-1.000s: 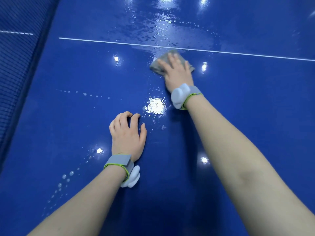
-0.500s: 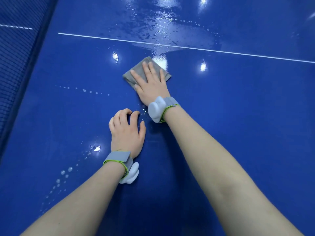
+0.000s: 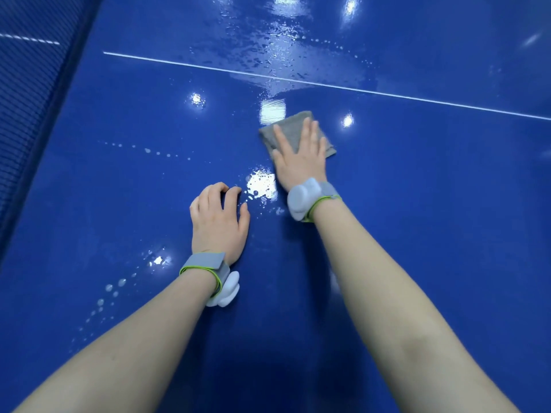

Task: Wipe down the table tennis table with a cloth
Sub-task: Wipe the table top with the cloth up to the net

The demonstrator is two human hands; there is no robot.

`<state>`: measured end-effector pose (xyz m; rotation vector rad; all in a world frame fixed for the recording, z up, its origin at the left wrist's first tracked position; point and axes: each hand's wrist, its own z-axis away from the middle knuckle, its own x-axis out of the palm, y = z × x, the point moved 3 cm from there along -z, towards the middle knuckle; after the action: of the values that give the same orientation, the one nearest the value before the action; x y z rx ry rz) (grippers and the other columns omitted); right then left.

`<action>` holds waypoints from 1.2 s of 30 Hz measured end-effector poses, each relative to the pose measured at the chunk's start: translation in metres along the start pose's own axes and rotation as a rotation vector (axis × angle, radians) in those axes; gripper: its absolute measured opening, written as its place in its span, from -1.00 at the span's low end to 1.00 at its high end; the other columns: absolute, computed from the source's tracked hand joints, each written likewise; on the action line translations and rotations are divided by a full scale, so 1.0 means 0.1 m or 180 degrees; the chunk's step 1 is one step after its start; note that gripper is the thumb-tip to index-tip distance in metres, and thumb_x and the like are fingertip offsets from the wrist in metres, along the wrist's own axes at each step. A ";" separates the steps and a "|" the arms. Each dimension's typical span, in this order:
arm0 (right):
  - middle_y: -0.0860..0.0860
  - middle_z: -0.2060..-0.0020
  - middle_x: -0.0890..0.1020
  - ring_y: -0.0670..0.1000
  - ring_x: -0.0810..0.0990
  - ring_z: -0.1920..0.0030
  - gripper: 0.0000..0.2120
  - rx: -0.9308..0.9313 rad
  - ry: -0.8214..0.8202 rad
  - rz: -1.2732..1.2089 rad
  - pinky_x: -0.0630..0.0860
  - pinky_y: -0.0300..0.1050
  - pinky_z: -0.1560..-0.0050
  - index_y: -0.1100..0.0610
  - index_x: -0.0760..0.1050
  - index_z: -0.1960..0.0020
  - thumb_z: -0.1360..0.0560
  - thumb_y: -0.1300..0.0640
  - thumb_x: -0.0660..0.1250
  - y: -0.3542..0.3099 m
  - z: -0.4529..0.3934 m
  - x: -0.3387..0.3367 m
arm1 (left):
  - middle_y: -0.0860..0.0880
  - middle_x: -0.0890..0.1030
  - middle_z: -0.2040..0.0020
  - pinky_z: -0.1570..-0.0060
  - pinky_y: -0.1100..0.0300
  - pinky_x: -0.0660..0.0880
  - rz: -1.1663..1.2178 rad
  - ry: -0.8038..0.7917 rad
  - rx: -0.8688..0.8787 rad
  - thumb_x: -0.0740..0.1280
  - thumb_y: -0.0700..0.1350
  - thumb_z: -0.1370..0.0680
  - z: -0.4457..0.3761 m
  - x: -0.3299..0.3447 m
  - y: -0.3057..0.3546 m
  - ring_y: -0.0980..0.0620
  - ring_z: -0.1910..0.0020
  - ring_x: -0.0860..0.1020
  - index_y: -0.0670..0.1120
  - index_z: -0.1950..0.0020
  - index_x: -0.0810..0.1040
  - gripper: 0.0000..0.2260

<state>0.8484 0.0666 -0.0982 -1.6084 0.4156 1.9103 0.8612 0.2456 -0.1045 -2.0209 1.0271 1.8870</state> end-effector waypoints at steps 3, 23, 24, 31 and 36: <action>0.23 -0.52 -0.19 0.20 -0.25 -0.52 -0.51 -0.0613 -0.0081 0.0085 -0.25 0.13 -0.45 -0.15 -0.07 -0.54 -0.65 -0.07 -0.04 -0.37 0.26 0.10 | -0.15 0.51 -0.03 -0.08 -0.06 0.37 0.0143 -0.0125 -0.0057 0.09 -0.02 -0.52 -0.01 -0.04 0.01 -0.04 -0.07 0.31 -0.16 -0.10 0.53 -0.66; 0.22 -0.51 -0.24 0.18 -0.29 -0.51 -0.51 -0.0262 -0.0234 0.0140 -0.27 0.11 -0.46 -0.12 -0.15 -0.54 -0.66 -0.07 -0.10 -0.41 0.84 0.16 | -0.21 0.50 -0.25 -0.26 -0.08 0.28 0.0037 -0.1049 0.0301 0.03 -0.02 -0.54 0.59 -0.34 -0.22 -0.20 -0.23 0.48 -0.22 -0.26 0.49 -0.56; 0.23 -0.51 -0.23 0.18 -0.28 -0.51 -0.51 -0.0506 -0.0287 0.0174 -0.27 0.11 -0.45 -0.12 -0.15 -0.54 -0.66 -0.07 -0.10 -0.51 0.95 0.20 | -0.22 0.51 -0.24 -0.24 -0.10 0.31 0.0039 -0.1089 0.0295 0.04 -0.02 -0.54 0.62 -0.36 -0.22 -0.21 -0.22 0.50 -0.22 -0.24 0.50 -0.56; 0.16 -0.53 -0.22 0.13 -0.27 -0.52 -0.53 -0.0639 -0.0392 0.0233 -0.24 0.07 -0.48 -0.15 -0.12 -0.54 -0.66 -0.06 -0.11 -0.11 1.08 0.14 | -0.20 0.44 -0.32 -0.32 -0.03 0.13 0.0056 -0.1420 0.0361 -0.03 0.05 -0.53 0.88 -0.49 -0.35 -0.20 -0.30 0.42 -0.20 -0.31 0.45 -0.49; 0.20 -0.52 -0.24 0.16 -0.27 -0.52 -0.52 0.0253 -0.0311 0.0262 -0.21 0.12 -0.49 -0.12 -0.20 -0.54 -0.66 -0.07 -0.15 0.17 1.07 0.15 | -0.07 0.08 -0.52 -0.38 0.24 -0.25 0.0148 -0.1472 0.0326 -0.21 0.17 -0.52 0.99 -0.56 -0.38 -0.02 -0.51 0.00 -0.08 -0.50 0.14 -0.38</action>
<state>0.7532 0.1198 -0.0923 -1.4610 0.5171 1.9986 0.8071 0.3500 -0.0806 -1.4147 1.0184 2.1322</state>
